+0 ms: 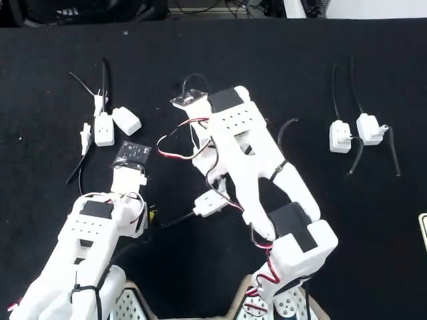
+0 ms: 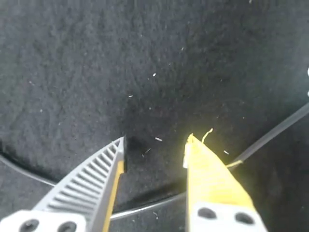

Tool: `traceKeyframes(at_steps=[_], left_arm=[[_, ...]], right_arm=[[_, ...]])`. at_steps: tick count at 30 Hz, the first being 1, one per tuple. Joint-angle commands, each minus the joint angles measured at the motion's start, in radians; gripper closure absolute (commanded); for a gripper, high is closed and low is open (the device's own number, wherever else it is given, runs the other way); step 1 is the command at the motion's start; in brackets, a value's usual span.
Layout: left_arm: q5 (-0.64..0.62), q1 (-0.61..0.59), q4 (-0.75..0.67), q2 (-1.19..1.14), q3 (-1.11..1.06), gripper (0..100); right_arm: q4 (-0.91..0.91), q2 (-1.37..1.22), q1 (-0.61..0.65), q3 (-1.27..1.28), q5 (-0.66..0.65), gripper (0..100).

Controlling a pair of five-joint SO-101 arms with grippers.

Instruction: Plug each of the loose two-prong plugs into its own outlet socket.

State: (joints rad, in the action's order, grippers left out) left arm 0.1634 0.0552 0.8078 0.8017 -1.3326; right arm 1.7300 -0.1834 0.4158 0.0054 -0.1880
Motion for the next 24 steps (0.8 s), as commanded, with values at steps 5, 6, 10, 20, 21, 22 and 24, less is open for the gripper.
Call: traceKeyframes(at_steps=[5,6,10,20,21,22,24], left_arm=[[-0.002,-0.001,-0.015,0.015,0.001,80],[-0.002,-0.001,-0.015,0.017,0.001,80],[0.000,-0.001,-0.014,0.017,-0.001,80],[0.002,-0.001,-0.015,0.018,-0.001,80],[0.002,-0.001,-0.015,0.020,-0.002,80],[0.002,-0.001,-0.015,0.020,-0.002,80],[0.002,-0.001,-0.015,0.020,-0.002,80]], right_arm=[[-0.063,0.005,0.011,0.054,0.060,98.8],[-0.081,0.005,0.011,0.068,0.069,98.8],[-0.126,0.005,0.011,0.102,0.078,98.8],[-0.127,0.005,-0.008,0.105,0.074,98.8],[-0.132,0.005,-0.020,0.105,0.072,98.8],[-0.143,0.005,-0.038,0.107,0.071,98.8],[-0.167,0.005,-0.075,0.119,0.071,98.8]])
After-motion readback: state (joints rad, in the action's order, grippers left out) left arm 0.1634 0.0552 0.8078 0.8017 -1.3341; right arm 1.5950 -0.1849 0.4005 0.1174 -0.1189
